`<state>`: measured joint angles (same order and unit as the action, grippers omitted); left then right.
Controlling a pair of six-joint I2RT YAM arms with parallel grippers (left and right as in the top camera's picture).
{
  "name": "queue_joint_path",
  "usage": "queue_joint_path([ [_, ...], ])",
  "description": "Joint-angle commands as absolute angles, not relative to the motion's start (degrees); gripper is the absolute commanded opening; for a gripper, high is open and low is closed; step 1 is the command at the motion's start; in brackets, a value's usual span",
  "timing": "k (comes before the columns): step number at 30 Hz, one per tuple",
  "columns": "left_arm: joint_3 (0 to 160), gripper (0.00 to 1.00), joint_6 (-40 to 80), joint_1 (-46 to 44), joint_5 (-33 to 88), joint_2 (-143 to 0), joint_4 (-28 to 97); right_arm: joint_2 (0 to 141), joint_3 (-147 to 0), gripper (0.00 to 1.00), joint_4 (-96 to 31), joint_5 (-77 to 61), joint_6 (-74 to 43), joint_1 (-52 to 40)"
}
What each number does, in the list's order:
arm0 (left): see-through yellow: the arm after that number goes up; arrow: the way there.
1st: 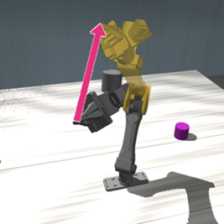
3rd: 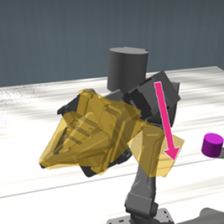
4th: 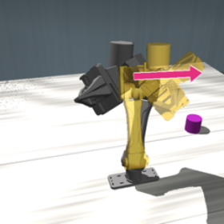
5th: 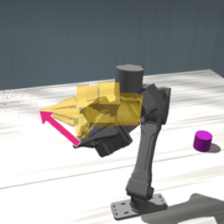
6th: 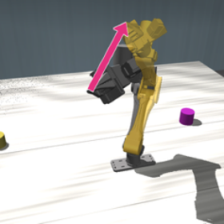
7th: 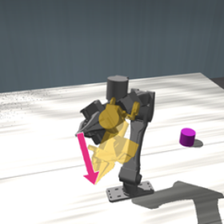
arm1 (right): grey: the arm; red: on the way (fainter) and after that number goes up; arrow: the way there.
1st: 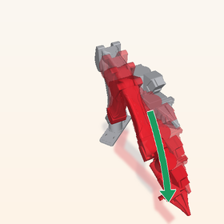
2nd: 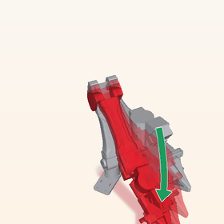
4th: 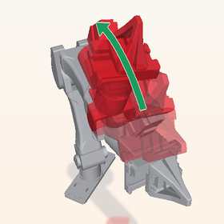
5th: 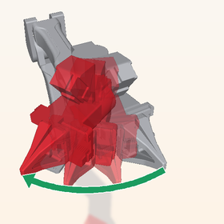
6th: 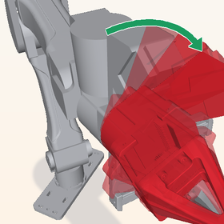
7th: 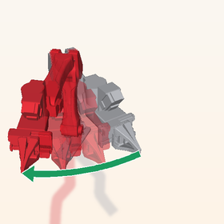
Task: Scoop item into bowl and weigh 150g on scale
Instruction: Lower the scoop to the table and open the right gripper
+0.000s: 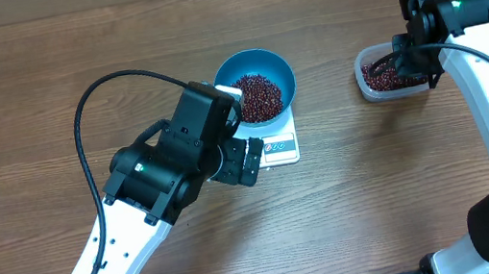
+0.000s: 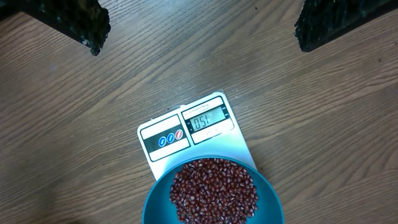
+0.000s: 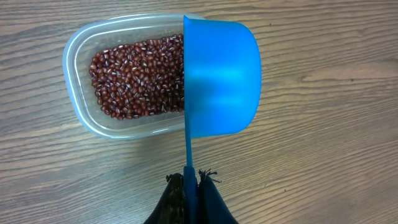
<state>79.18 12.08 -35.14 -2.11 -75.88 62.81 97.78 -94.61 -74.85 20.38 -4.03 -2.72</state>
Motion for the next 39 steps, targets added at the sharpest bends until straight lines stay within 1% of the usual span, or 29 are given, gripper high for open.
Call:
queue_joint_path([
  [1, 79.3, 1.00, 12.7, -34.8, -1.9, -75.6, 62.8, 95.5, -95.3, 0.04, -75.1, 13.9, -4.7, -2.9],
  [3, 79.3, 1.00, 12.7, -34.8, -1.9, -75.6, 62.8, 94.9, -95.3, 0.04, -75.4, 0.1, -4.5, -2.9],
  [6, 79.3, 1.00, 12.7, -34.8, -1.9, -75.6, 62.8, 92.8, -95.3, 0.04, -76.2, -12.3, -2.4, -2.9],
  [11, 79.3, 0.99, 12.7, -34.8, -1.9, -75.6, 62.8, 85.5, -95.3, 0.04, -78.7, -13.9, -2.5, -2.9],
  [14, 79.3, 1.00, 12.7, -34.8, -1.9, -75.6, 62.8, 82.5, -93.3, 0.04, -80.9, -18.5, 0.2, -2.9],
  [17, 79.3, 1.00, 12.7, -34.8, -1.9, -75.6, 62.8, 80.7, -85.9, 0.04, -79.6, -22.0, 1.4, -2.9],
  [21, 79.3, 1.00, 12.7, -34.8, -1.9, -75.6, 62.8, 80.6, -73.8, 0.04, -74.4, -28.8, 1.4, -2.1],
  [24, 79.3, 1.00, 12.7, -34.8, -1.9, -75.6, 62.8, 80.6, -67.5, 0.04, -71.8, -32.4, 1.4, 1.2],
  [32, 79.3, 0.99, 12.7, -34.8, -1.9, -75.6, 62.8, 80.7, -59.2, 0.04, -71.2, -33.5, 1.9, 12.8],
  [37, 79.3, 1.00, 12.7, -34.8, -1.9, -75.6, 62.8, 80.7, -55.0, 0.04, -70.1, -33.5, 2.0, 13.8],
  [38, 79.3, 1.00, 12.7, -34.8, -1.9, -75.6, 62.8, 80.7, -54.7, 0.04, -70.0, -33.5, 2.0, 13.8],
  [39, 79.3, 0.99, 12.7, -34.8, -1.9, -75.6, 62.8, 80.7, -54.7, 0.13, -70.1, -33.5, 2.0, 13.8],
])
